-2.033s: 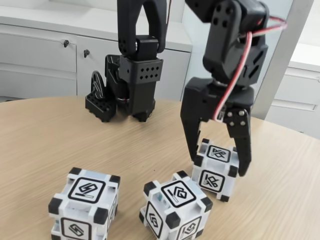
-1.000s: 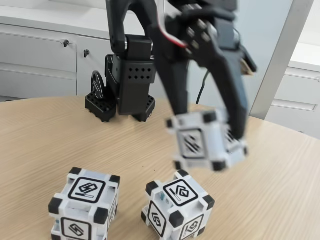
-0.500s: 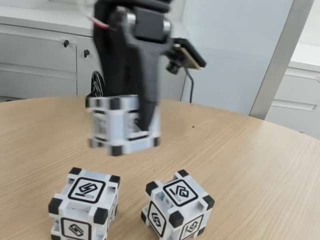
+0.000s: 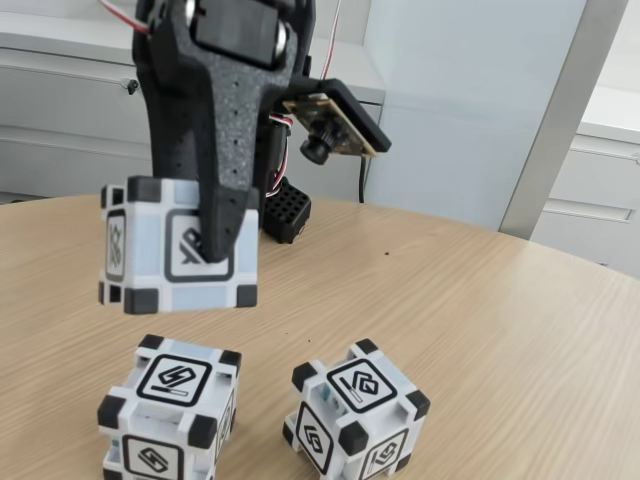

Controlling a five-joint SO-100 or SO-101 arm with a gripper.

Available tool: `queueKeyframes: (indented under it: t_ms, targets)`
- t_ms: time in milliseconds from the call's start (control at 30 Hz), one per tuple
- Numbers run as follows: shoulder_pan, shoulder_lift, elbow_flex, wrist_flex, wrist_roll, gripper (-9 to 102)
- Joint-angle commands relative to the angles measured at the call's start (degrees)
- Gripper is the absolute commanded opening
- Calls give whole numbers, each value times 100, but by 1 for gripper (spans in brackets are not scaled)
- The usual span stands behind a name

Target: Stack cubes from left to right.

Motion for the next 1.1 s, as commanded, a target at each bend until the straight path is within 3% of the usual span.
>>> queueKeyframes:
  t_ms: [0, 600, 1067]
  targets:
    - [53, 44, -44, -123, 44, 20]
    - [70, -1354, 44, -141, -185, 20]
    - [79, -1274, -308, -35, 316, 20]
